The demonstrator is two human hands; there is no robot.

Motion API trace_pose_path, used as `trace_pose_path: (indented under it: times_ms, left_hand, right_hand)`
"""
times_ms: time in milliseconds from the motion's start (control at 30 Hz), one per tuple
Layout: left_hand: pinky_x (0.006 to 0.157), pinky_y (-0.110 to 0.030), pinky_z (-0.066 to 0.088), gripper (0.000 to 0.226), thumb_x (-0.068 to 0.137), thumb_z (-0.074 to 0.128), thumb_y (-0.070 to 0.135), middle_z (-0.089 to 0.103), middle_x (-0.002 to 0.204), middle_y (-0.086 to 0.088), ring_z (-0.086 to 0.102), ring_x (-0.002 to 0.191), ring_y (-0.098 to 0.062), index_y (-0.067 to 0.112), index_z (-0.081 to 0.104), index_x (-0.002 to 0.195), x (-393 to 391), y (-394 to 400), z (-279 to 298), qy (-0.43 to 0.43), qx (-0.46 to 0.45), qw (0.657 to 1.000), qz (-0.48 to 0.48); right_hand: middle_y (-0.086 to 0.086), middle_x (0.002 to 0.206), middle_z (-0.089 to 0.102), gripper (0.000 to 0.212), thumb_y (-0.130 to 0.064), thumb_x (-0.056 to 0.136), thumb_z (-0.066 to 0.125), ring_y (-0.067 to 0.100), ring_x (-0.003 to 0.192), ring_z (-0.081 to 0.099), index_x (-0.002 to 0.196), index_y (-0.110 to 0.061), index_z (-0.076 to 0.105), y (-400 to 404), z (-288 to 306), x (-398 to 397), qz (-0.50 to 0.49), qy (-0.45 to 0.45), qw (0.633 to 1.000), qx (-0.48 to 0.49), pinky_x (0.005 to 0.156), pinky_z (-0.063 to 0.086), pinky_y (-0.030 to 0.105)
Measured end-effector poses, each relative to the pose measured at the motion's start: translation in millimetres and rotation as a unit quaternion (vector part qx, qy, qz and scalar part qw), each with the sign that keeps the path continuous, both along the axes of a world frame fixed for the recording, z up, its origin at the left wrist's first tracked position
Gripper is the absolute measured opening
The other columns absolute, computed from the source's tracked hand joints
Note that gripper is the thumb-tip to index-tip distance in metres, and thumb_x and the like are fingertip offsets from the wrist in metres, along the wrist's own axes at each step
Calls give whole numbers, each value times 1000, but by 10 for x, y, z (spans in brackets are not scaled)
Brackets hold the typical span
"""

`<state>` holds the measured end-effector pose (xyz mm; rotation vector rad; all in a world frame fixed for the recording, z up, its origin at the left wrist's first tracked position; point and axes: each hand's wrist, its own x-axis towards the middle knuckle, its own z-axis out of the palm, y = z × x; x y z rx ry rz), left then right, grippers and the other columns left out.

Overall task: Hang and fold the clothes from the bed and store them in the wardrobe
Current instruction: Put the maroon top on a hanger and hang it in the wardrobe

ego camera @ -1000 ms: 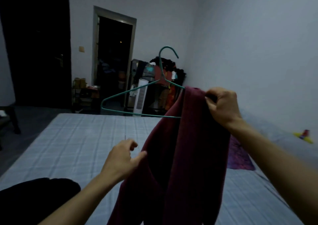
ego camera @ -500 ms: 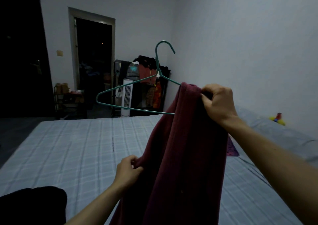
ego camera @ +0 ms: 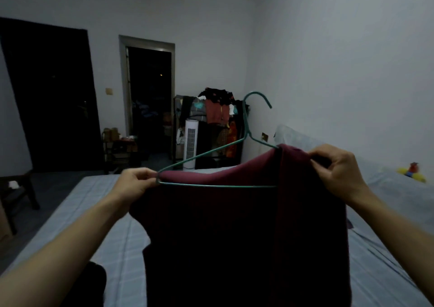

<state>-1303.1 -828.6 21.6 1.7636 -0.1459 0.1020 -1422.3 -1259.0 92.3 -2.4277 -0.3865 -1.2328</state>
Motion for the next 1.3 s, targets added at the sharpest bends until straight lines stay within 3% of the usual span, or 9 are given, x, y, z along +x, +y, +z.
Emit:
trace_pose_path:
  times_ms: [133, 267, 400, 600, 767, 933, 1033, 1167, 1300]
  left_hand:
    - [54, -26, 59, 13, 84, 70, -6, 72, 72, -14, 69, 56, -18, 6, 74, 84, 61, 146, 453, -11, -6, 1000, 21]
    - [47, -26, 56, 10, 79, 76, -1, 74, 67, -10, 71, 56, -19, 9, 77, 82, 36, 206, 852, -20, -2, 998, 54]
    - [47, -23, 54, 15, 76, 80, 4, 74, 68, -8, 71, 56, -16, 17, 78, 68, -83, 133, 1147, -43, 15, 998, 43]
    - [59, -29, 56, 10, 77, 80, 4, 75, 77, -10, 72, 70, -20, 13, 77, 75, -223, 122, 1356, -66, 70, 994, 49]
    - [66, -30, 56, 9, 79, 78, 2, 73, 85, -14, 70, 80, -24, 8, 75, 84, -257, 61, 1293, -66, 77, 992, 72]
    - [69, -32, 58, 12, 77, 79, 2, 73, 76, -10, 69, 73, -21, 12, 74, 77, -296, -309, 1135, -87, 69, 992, 65]
    - [55, -22, 50, 13, 77, 80, 7, 72, 72, -1, 67, 67, -12, 17, 73, 76, -338, -607, 975, -104, 76, 991, 41]
    - [59, -20, 54, 17, 78, 80, 10, 71, 73, 3, 68, 67, -6, 22, 69, 77, -441, -1010, 648, -176, 101, 978, 50]
    - [56, -15, 51, 22, 81, 78, 12, 65, 70, 7, 63, 63, -2, 27, 62, 77, -586, -1213, 342, -270, 140, 952, 40]
  right_hand:
    - [3, 80, 70, 18, 11, 79, 72, 17, 72, 66, 85, -6, 75, -95, -142, 29, 24, 24, 999, -4, 71, 50, 22]
    - [2, 75, 68, 19, 11, 76, 74, 20, 69, 66, 81, -7, 74, -88, -227, 70, 18, 31, 999, -38, 68, 47, 21]
    - [-1, 71, 64, 18, 10, 74, 76, 17, 64, 61, 77, -7, 72, 1, -231, 172, -7, -3, 1000, -27, 66, 37, 6]
    - [0, 72, 67, 12, 2, 76, 79, 17, 65, 63, 77, -9, 75, 37, -246, 245, -25, -31, 999, 28, 62, 41, 16]
    - [3, 73, 68, 14, 7, 75, 78, 18, 64, 63, 77, -7, 75, 125, -263, 266, -10, -24, 1000, 9, 63, 49, 26]
    - [0, 69, 62, 16, 7, 73, 78, 12, 61, 57, 74, -9, 72, 393, -386, 309, -2, -23, 999, 25, 64, 41, 10]
    - [5, 72, 68, 16, 6, 72, 79, 21, 66, 63, 75, -9, 73, 521, -507, 337, -10, -16, 998, 62, 64, 50, 30]
    - [2, 72, 69, 13, 3, 73, 79, 21, 66, 64, 75, -9, 74, 597, -620, 329, -11, -19, 993, 114, 65, 55, 39]
    - [-8, 71, 67, 17, 1, 75, 79, 8, 66, 64, 76, -15, 74, 554, -677, 294, -8, -48, 986, 157, 63, 51, 24]
